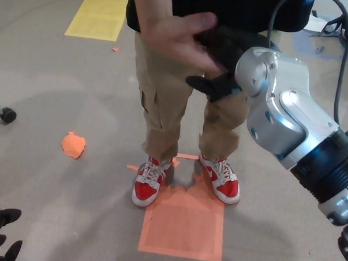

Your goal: The robot extends its right arm to grab a person's hand and shakes it

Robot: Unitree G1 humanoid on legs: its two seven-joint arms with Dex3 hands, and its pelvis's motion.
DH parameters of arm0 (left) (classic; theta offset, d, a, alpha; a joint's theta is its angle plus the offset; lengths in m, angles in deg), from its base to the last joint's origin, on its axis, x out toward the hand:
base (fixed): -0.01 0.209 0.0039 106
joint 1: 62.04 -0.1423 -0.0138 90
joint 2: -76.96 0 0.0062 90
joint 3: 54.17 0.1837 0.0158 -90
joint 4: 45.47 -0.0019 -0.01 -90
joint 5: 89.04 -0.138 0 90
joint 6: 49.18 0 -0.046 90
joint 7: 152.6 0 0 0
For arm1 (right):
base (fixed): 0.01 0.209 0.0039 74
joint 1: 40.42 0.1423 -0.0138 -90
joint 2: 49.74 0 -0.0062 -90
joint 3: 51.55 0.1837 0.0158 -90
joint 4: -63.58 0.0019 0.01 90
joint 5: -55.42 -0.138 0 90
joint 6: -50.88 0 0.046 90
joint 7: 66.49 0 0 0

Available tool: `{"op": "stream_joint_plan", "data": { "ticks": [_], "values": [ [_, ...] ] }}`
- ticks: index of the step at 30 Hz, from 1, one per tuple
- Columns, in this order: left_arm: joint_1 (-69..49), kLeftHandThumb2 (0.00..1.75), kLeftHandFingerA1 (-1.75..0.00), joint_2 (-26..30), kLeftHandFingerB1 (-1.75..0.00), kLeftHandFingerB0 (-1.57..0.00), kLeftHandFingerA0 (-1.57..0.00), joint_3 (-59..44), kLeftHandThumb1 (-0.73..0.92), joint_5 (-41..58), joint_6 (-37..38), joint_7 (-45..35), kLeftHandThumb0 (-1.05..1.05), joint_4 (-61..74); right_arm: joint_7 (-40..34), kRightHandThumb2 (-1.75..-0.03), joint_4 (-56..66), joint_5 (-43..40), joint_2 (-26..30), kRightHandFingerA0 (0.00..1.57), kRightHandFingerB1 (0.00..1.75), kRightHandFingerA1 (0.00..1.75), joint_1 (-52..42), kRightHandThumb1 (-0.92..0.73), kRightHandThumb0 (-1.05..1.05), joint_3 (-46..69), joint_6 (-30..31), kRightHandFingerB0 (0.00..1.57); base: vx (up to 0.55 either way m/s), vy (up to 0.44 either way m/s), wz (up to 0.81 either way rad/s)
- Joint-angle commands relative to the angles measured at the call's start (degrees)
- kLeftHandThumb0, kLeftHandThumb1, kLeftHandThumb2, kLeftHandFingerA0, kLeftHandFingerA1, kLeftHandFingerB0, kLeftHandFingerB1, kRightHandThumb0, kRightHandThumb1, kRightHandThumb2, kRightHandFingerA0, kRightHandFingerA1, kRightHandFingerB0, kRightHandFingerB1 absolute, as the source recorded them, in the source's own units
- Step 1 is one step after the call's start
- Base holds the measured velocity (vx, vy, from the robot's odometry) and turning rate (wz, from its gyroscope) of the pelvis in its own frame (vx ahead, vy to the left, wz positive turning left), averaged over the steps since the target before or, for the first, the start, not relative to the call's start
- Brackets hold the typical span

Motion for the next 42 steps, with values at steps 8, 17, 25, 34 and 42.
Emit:
{"op": "stream_joint_plan", "data": {
  "ticks": [8,17,25,34,42],
  "values": [
    [0.7,1.1,-0.51,0.9,-0.5,-0.08,-0.1,-0.1,0.63,-0.6,0.7,0.3,-0.25,-0.5,-23.1,-0.57,-19.7,1.9,-3.1,0.77,0.53,0.6,-3.4,-0.61,-0.16,3.2,-15.3,0.74,0.0,0.0,0.0],
    [0.6,1.09,-0.51,0.9,-0.51,-0.09,-0.11,-0.5,0.62,0.0,0.5,-0.2,-0.24,-0.6,-27.9,-0.61,-20.8,0.9,-3.7,0.8,0.56,0.71,-4.3,-0.74,-0.15,6.4,-20.1,0.66,0.0,0.0,0.0],
    [1.5,1.09,-0.51,1.5,-0.5,-0.08,-0.1,0.4,0.63,-1.2,0.9,0.5,-0.26,-0.7,-17.6,-0.6,19.4,1.6,0.5,0.94,0.82,1.09,-5.6,-0.68,-0.14,13.8,-13.7,0.75,0.0,0.0,0.0],
    [1.7,1.09,-0.51,1.6,-0.5,-0.08,-0.1,0.3,0.63,-0.8,0.0,-0.2,-0.25,-0.3,-13.2,-0.61,33.6,2.0,0.4,0.99,0.61,0.71,-2.8,-0.74,-0.11,17.3,-8.9,0.72,0.0,0.0,0.0],
    [1.6,1.09,-0.52,1.7,-0.51,-0.1,-0.12,0.9,0.62,-1.8,1.0,0.6,-0.24,-0.2,-16.8,-0.55,6.9,-1.1,-2.0,0.94,0.75,0.72,-7.2,-0.42,-0.13,15.1,-12.7,0.76,0.0,0.0,0.0]
  ]
}}
